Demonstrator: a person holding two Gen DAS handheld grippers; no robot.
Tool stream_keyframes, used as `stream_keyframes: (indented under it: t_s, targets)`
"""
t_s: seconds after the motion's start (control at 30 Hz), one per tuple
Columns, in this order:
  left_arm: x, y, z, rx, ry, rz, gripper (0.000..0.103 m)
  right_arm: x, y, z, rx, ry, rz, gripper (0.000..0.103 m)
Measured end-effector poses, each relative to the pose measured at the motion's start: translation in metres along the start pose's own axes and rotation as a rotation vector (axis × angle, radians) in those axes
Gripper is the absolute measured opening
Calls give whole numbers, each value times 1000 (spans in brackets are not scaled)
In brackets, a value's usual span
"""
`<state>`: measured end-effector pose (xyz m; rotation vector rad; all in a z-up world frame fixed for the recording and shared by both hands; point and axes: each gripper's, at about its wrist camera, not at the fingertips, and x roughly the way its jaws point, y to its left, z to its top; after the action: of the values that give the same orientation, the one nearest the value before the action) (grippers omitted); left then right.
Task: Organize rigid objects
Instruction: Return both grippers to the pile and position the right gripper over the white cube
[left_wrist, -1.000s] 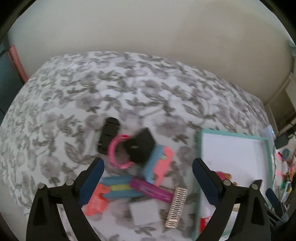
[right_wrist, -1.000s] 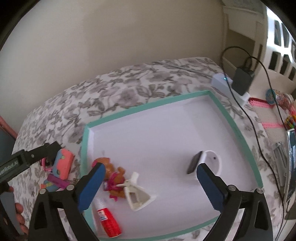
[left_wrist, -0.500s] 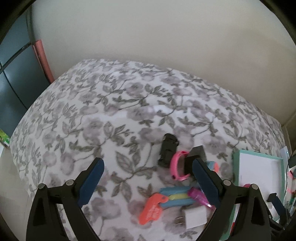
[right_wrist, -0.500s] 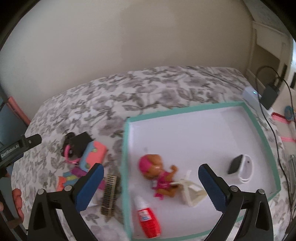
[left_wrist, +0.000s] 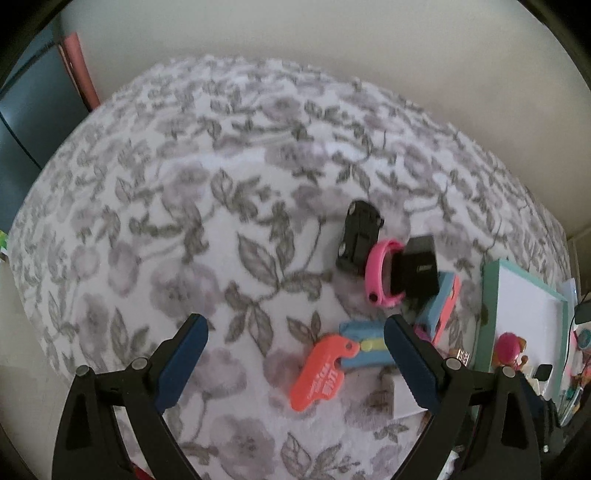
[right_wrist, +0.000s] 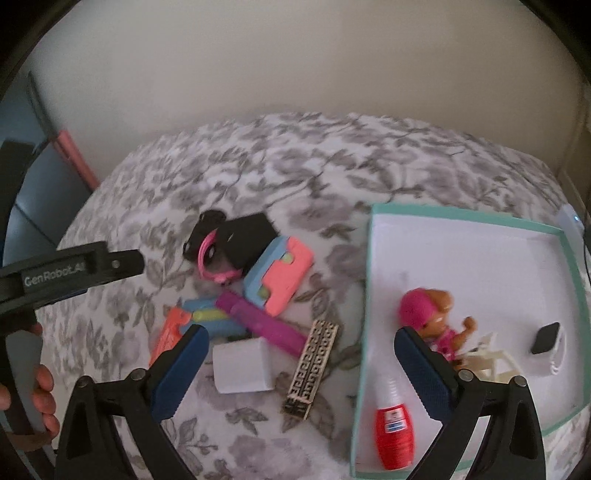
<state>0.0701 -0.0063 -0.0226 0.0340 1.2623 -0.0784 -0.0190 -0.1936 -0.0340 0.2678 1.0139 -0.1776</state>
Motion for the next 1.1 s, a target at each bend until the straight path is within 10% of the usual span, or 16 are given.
stream_keyframes:
  t_s: [1.1]
  targets:
    - [41, 42, -21, -126, 192, -29, 96, 50, 63, -26, -257, 124, -13, 90]
